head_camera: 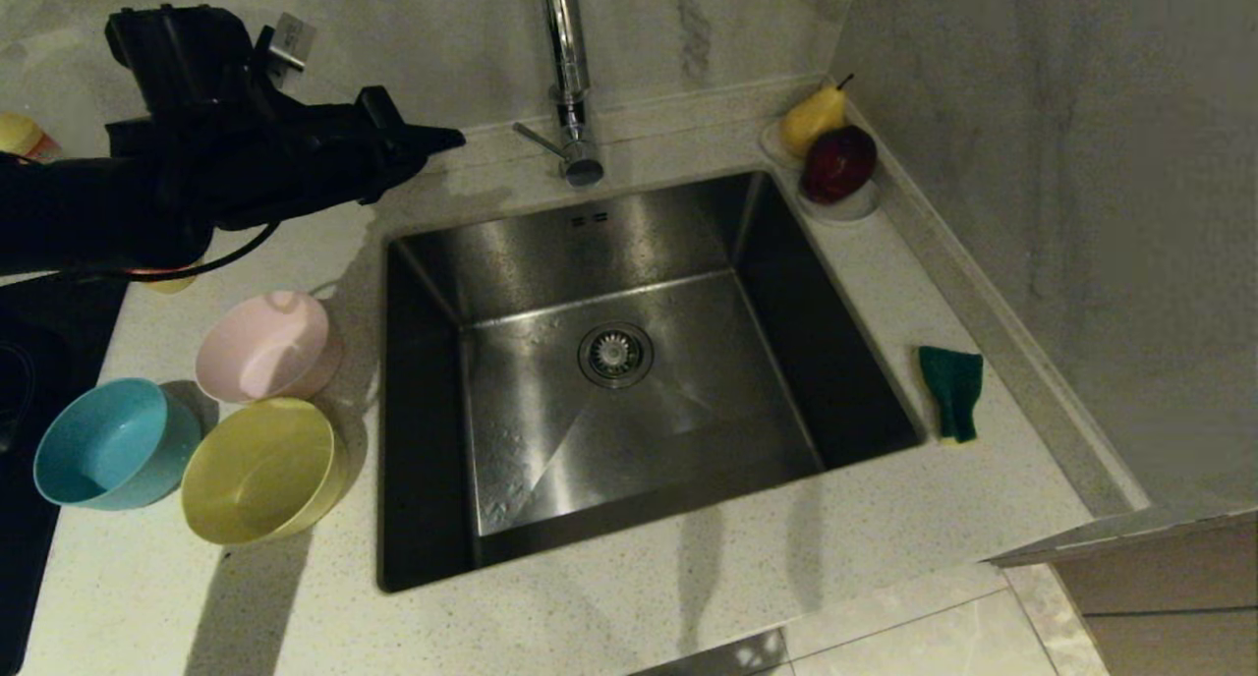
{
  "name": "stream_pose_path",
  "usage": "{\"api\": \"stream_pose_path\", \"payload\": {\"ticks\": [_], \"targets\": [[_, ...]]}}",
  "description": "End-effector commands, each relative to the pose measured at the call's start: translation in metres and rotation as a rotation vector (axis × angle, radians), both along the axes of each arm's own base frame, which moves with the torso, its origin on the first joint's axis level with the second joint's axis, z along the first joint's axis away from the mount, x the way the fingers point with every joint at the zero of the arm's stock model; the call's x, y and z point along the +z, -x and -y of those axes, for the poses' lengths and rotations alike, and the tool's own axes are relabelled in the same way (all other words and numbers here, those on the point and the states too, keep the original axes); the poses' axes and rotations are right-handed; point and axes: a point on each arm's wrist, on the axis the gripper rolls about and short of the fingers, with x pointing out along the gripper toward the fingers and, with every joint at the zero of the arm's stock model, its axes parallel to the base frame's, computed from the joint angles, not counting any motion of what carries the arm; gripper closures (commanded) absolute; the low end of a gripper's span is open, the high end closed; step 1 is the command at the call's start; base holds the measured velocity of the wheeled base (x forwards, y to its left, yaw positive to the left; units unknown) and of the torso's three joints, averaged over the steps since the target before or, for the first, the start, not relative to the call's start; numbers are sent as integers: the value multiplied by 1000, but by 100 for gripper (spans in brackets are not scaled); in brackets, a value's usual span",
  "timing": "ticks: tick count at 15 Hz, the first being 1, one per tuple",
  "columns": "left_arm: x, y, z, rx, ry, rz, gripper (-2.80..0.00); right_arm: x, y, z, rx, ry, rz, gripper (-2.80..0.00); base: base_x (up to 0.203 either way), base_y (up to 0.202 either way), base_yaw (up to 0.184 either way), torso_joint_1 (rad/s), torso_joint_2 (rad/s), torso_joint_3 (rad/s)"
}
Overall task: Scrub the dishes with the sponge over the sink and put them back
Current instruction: Turn on the faucet
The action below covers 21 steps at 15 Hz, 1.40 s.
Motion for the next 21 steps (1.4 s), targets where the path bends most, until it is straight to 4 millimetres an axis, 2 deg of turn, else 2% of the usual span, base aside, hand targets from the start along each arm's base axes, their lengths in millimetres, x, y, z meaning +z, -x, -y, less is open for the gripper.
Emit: {"api": "stream_pose_path", "payload": {"ticks": [1,6,9,21], "targets": [[-3,-7,4,-14,8,40,0,0,0,0,0,0,0,0,0,0,0,0,0,0],[5,-14,13,-34,22,100,0,0,0,0,0,0,-1,0,0,0,0,0,0,0],[10,-16,26,-61,26,123,0,0,0,0,0,0,-1,0,0,0,0,0,0,0],[-10,-35,33,-65,20,97,0,0,0,0,0,0,-1,0,0,0,0,0,0,0]]}}
